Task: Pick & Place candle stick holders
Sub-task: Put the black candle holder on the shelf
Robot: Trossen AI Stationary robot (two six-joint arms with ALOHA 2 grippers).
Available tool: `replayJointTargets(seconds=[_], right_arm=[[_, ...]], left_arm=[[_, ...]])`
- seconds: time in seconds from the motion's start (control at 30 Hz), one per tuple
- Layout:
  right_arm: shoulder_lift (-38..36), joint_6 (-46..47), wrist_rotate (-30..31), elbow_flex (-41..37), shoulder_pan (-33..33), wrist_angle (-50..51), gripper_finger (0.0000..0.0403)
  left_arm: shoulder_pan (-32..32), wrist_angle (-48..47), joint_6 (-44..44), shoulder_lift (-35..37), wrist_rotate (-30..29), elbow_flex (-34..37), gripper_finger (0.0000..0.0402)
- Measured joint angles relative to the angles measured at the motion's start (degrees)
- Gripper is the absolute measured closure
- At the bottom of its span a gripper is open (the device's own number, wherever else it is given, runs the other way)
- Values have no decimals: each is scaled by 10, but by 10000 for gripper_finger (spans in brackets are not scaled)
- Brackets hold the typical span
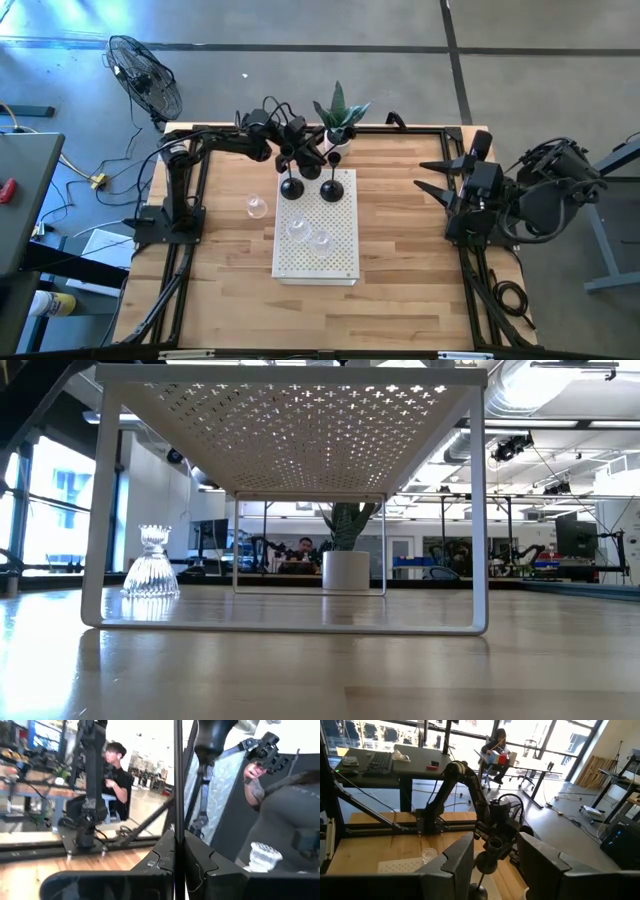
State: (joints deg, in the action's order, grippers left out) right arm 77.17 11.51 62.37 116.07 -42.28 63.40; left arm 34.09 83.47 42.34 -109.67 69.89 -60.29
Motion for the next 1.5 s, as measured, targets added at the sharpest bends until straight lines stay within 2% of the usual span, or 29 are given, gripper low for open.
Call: replayJointTargets(seconds=[0.17, 0.3, 0.53, 0.8, 1.07, 1.5], right_arm=[[0, 1, 0, 0, 0, 1, 258], [0, 0, 1, 0, 0, 1, 258], [0, -6, -6, 0, 23, -7, 258], [0, -30, -56, 0, 53, -35, 258], [0, -56, -72, 0, 69, -59, 258], [0, -61, -109, 0, 109, -60, 258]], left_arm=[[0, 2, -8, 0, -7, 32, 392], [0, 46, -14, 0, -36, 54, 392], [-4, 51, -12, 0, -37, 55, 392], [-12, 51, -20, 0, -34, 55, 392], [-19, 60, -16, -28, -42, 55, 392], [-32, 62, -22, -28, -55, 55, 392]])
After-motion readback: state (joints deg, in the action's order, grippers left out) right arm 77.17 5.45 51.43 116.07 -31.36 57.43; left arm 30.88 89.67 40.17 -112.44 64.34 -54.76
